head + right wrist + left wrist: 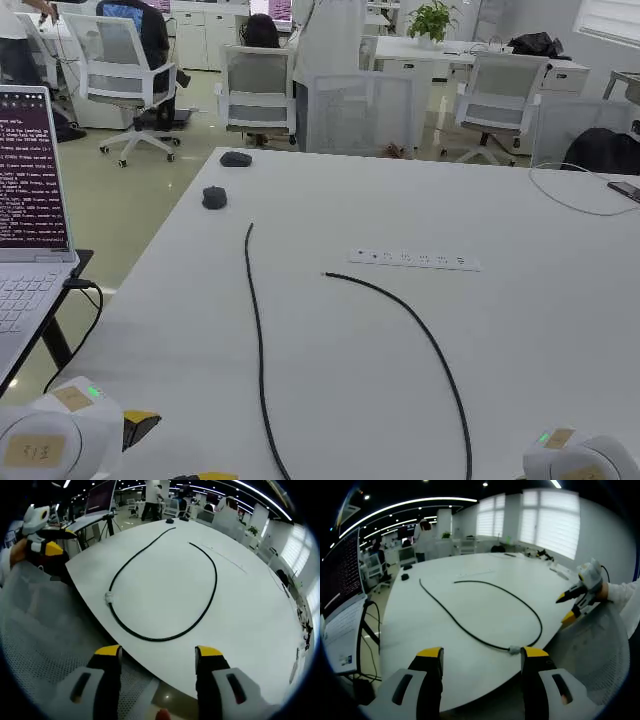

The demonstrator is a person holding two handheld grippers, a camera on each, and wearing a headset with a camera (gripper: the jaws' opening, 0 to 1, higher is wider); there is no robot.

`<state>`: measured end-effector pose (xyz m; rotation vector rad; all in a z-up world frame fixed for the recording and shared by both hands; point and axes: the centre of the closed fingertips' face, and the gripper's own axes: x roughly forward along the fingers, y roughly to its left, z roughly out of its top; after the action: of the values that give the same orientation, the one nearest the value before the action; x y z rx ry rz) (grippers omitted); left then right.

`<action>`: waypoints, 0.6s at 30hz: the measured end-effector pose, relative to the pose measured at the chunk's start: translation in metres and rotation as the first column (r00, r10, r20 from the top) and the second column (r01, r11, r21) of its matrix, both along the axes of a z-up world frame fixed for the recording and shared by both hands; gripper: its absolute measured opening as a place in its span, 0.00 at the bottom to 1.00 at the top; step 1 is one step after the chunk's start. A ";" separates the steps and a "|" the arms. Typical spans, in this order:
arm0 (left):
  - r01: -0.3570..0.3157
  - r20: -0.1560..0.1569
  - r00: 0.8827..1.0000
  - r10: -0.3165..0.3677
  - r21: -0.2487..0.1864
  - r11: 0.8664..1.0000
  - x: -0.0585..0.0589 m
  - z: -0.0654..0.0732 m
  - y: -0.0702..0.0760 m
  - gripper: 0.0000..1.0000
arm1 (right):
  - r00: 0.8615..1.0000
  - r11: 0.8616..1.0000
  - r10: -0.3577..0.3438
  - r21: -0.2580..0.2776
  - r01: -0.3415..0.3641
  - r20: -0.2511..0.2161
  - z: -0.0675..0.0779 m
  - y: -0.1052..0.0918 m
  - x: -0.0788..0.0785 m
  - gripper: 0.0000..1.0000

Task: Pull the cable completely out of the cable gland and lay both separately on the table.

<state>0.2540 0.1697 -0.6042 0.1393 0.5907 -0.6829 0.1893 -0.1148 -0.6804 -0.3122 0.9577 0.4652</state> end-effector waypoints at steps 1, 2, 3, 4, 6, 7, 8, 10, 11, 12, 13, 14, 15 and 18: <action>0.000 0.000 1.000 0.000 0.000 1.000 0.000 0.000 0.000 0.62 | 1.000 1.000 0.000 0.000 0.000 0.001 0.000 0.000 0.000 0.59; 0.000 -0.001 1.000 0.000 0.000 1.000 0.000 0.000 0.000 0.62 | 1.000 1.000 0.000 -0.001 0.000 0.002 0.000 0.000 0.000 0.59; 0.000 0.000 1.000 0.000 0.001 1.000 0.000 0.000 0.000 0.62 | 1.000 1.000 0.001 0.000 -0.001 0.002 0.000 0.000 0.000 0.59; 0.000 0.001 1.000 0.000 0.001 1.000 0.000 0.000 -0.001 0.62 | 1.000 1.000 0.001 0.000 -0.001 0.001 0.000 0.000 0.000 0.59; 0.001 0.001 1.000 -0.001 0.003 1.000 0.000 0.000 -0.001 0.62 | 1.000 1.000 0.004 -0.003 -0.004 0.000 0.000 0.000 0.000 0.59; 0.002 0.002 1.000 -0.002 0.003 1.000 0.000 0.000 -0.001 0.62 | 1.000 1.000 0.005 -0.004 -0.005 -0.001 0.000 0.000 0.000 0.59; 0.002 0.002 1.000 -0.002 0.002 1.000 0.000 0.000 -0.001 0.62 | 1.000 1.000 0.005 -0.003 -0.005 -0.001 -0.001 0.000 0.000 0.59; 0.002 0.002 1.000 -0.002 0.002 1.000 0.000 0.001 -0.001 0.62 | 1.000 1.000 0.007 -0.004 -0.007 -0.002 -0.001 0.000 0.000 0.58; 0.002 0.002 1.000 -0.002 0.002 1.000 0.000 0.001 -0.001 0.62 | 1.000 1.000 0.010 -0.006 -0.010 -0.002 -0.001 0.000 0.001 0.58; 0.001 0.002 1.000 -0.001 0.002 1.000 0.000 0.001 -0.001 0.62 | 1.000 1.000 0.011 -0.009 -0.011 -0.002 -0.001 0.000 0.001 0.58; 0.002 0.002 1.000 -0.002 0.002 1.000 0.000 0.001 -0.001 0.62 | 1.000 1.000 0.013 -0.012 -0.013 -0.003 -0.001 -0.001 0.001 0.58; 0.002 0.001 1.000 -0.002 0.003 1.000 0.000 0.001 -0.002 0.62 | 1.000 1.000 0.016 -0.014 -0.016 -0.003 -0.001 -0.001 0.001 0.58; 0.003 0.002 1.000 -0.003 0.005 1.000 0.000 0.001 -0.001 0.62 | 1.000 1.000 0.020 -0.020 -0.020 -0.004 -0.002 -0.002 0.001 0.58; 0.006 -0.001 1.000 -0.006 0.011 1.000 -0.001 -0.001 -0.001 0.62 | 1.000 0.999 0.021 -0.047 -0.022 -0.009 -0.007 -0.010 0.002 0.58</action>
<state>0.2533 0.1683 -0.6047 0.1511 0.5955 -0.6854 0.1910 -0.1247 -0.6869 -0.3639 0.9759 0.4643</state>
